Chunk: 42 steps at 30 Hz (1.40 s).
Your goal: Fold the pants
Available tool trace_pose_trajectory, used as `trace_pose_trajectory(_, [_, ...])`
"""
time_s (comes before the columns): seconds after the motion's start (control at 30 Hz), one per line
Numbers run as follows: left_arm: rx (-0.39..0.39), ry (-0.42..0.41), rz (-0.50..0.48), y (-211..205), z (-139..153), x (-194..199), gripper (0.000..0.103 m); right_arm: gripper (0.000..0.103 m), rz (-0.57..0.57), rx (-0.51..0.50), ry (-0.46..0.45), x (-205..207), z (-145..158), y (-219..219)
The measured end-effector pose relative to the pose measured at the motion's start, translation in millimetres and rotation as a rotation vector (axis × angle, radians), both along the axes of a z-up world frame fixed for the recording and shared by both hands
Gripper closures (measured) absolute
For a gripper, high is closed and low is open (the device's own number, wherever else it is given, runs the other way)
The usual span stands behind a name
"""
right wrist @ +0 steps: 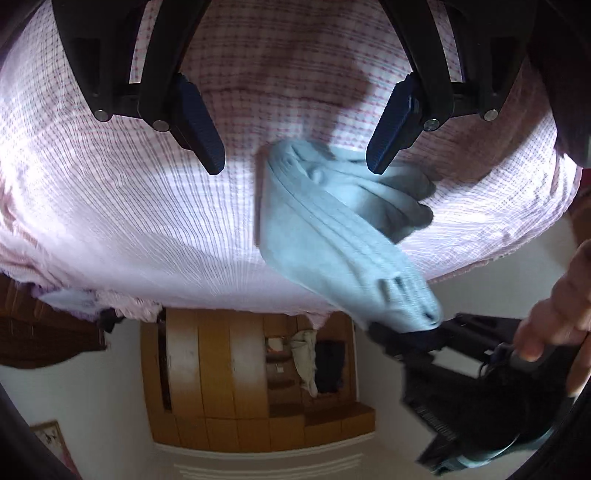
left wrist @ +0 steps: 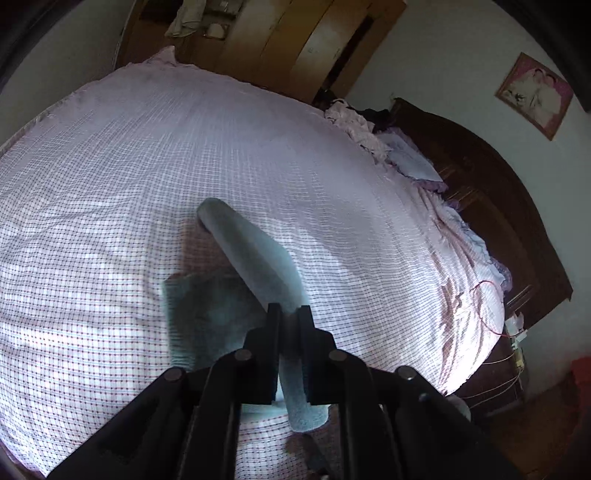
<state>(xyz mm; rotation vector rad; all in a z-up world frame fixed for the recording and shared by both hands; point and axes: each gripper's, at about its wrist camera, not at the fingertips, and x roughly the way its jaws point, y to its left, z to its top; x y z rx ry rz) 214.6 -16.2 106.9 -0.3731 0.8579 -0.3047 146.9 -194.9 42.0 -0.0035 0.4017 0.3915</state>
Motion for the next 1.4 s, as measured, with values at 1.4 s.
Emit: trace_pose_trajectory(1.4, [-0.151, 0.025, 0.119, 65.7, -58.8, -14.9, 0.095, 0.026, -0.191, 0.128, 0.261, 46.3, -16.4, -36.2])
